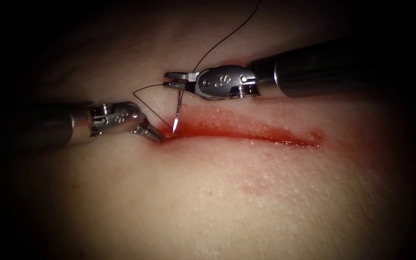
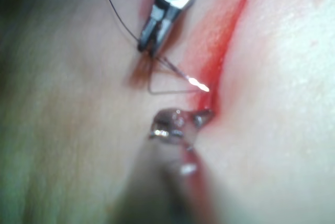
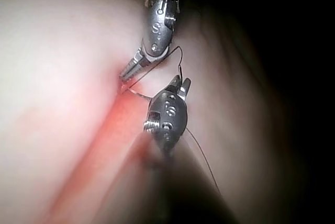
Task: Wound Closure
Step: Throw the needle through the bottom of the incision.
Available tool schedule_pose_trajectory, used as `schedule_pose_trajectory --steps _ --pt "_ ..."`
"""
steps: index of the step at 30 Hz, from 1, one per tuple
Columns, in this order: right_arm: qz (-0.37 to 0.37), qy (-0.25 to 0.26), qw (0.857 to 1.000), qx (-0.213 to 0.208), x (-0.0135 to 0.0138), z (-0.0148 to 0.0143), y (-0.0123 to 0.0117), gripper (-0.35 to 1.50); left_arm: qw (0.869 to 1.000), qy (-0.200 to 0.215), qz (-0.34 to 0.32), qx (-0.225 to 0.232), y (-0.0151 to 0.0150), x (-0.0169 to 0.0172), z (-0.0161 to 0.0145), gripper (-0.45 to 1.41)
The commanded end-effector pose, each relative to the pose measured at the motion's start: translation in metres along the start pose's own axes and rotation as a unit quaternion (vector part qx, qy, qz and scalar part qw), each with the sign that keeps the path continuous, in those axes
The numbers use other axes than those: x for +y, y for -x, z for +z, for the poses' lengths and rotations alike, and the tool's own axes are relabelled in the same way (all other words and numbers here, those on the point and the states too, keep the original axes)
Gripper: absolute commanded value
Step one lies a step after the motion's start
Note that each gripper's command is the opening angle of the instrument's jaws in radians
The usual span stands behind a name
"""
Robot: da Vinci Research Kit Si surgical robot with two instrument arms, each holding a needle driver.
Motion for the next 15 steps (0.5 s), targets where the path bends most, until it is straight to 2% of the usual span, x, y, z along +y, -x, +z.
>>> schedule_pose_trajectory --steps 1,8,15 --pt "-0.004 0.001 1.000 0.001 -0.0001 0.0001 0.0000 -0.35 1.000 -0.002 -0.001 0.002 -0.0001 -0.0007 0.0010 -0.35" --pt "-0.011 0.004 1.000 0.001 0.0000 -0.0009 -0.0005 -0.35 1.000 -0.006 -0.015 0.005 -0.0009 -0.0025 0.0028 -0.35" --pt "-0.017 0.005 1.000 0.001 0.0000 -0.0014 -0.0005 -0.35 0.999 -0.028 -0.019 -0.004 0.0003 -0.0043 0.0032 -0.35"
